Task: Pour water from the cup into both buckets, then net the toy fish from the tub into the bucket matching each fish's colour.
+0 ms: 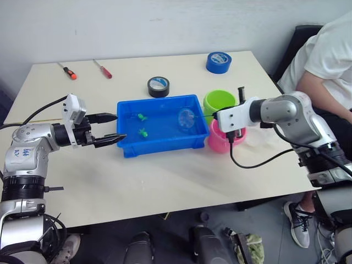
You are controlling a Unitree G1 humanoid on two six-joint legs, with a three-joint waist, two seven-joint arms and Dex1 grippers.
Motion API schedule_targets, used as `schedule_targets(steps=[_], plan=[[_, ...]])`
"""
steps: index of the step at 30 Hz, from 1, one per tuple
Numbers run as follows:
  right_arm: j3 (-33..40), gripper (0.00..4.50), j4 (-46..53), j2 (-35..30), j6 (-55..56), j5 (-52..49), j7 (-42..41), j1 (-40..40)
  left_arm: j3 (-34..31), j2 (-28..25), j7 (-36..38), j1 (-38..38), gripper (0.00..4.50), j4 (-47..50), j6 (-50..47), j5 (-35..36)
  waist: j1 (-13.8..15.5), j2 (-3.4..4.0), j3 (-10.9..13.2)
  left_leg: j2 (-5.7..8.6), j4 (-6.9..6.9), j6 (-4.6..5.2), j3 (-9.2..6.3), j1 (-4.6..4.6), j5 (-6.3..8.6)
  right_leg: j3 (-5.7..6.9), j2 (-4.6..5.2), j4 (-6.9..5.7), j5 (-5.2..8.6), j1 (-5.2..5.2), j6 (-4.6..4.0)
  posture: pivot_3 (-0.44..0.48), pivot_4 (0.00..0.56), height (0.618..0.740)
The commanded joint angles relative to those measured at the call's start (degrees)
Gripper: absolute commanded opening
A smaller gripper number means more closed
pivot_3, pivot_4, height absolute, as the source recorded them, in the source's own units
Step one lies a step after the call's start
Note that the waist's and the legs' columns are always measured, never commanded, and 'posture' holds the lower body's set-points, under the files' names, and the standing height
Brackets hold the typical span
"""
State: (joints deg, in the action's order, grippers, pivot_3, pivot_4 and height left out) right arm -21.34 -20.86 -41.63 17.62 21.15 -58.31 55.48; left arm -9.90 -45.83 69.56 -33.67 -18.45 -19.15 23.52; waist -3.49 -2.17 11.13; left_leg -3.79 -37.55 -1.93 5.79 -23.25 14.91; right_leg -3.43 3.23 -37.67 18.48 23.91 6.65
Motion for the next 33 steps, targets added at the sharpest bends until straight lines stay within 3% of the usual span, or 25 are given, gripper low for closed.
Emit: schedule_targets(steps=[1, 8, 17, 24, 33], plan=[[-0.7, 0.00, -2.3, 0.9, 3.0, 0.1, -0.8, 2.0, -2.1, -1.1, -0.6, 0.9, 4.47, 3.0, -0.7, 1.6, 0.0, 0.00, 0.0, 0.00, 0.00, 0.00, 0.00, 0.00, 0.00, 0.00, 0.00, 0.00, 0.00, 0.00, 0.00, 0.000, 0.150, 0.731], [-1.9, 0.00, -4.4, 4.0, 2.9, -3.0, -5.9, 1.7, -3.9, -1.3, -2.1, 3.1, 4.47, 6.4, -2.7, 3.2, -0.2, 0.00, 0.0, -0.01, 0.00, 0.00, 0.00, 0.01, 0.00, -0.01, 0.00, -0.04, 0.00, 0.00, 0.00, 0.000, 0.150, 0.731], [2.7, 0.00, -2.4, 9.1, -18.0, -16.0, -15.5, 1.1, -5.2, -1.4, -3.6, 5.2, 4.47, 9.4, -4.0, 4.2, 0.0, 0.00, 0.0, -0.02, -0.04, 0.01, -0.06, 0.01, 0.01, 0.03, 0.01, -0.08, 0.00, -0.02, 0.00, 0.000, 0.150, 0.731], [5.8, 0.00, -1.1, 11.3, -36.1, -21.6, -16.7, 2.0, -5.7, -1.4, -4.5, 6.1, 4.47, 10.4, -4.2, 4.7, 0.1, 0.00, 0.0, -0.02, -0.02, 0.02, -0.08, -0.01, 0.02, 0.05, 0.02, -0.07, 0.00, -0.01, -0.01, 0.000, 0.150, 0.731], [9.7, 0.00, -1.1, 11.6, -49.6, -27.5, -15.6, 3.9, -5.1, -1.7, -4.3, 5.0, 4.47, 9.5, -4.0, 4.5, 0.1, 0.00, 0.0, -0.01, -0.02, 0.23, -0.07, -0.03, 0.14, 0.06, 0.03, -0.04, 0.01, 0.01, -0.01, 0.000, 0.150, 0.731]])
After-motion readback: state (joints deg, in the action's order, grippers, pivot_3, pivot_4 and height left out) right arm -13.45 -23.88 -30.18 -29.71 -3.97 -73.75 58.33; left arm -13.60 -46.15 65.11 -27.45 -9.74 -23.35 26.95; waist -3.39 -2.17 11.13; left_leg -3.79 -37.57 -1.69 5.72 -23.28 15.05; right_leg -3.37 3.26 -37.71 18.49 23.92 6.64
